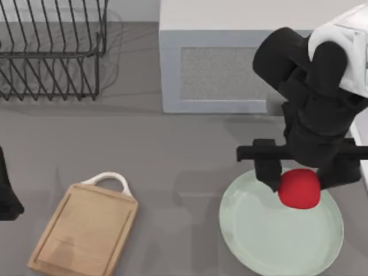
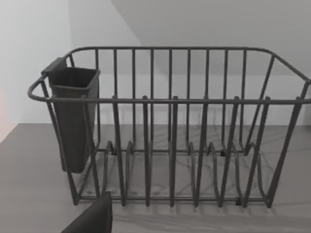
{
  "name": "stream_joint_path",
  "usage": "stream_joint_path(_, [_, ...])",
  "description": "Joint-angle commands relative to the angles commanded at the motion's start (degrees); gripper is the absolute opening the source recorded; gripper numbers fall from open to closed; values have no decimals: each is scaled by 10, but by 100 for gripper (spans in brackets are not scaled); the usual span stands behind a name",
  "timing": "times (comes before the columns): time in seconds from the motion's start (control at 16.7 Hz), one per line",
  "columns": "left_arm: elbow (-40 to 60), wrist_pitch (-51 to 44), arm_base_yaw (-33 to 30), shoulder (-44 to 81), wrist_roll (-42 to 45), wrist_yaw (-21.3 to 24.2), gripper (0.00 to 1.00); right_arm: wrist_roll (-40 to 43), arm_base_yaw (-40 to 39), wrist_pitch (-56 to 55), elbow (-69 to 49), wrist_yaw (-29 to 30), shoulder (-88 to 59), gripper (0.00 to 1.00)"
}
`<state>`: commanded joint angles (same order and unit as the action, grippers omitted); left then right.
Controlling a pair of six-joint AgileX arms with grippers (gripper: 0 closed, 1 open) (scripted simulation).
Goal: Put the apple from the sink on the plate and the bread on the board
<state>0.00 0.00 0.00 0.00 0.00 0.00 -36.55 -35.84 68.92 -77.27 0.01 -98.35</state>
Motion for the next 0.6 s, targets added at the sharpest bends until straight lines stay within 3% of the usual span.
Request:
stream_joint_path(0.54, [0, 0, 0, 0, 0, 0, 100, 0, 0, 0, 0, 0, 0, 98])
stream_joint_path(0.6, [0, 0, 0, 0, 0, 0, 100, 0, 0, 0, 0, 0, 0, 100])
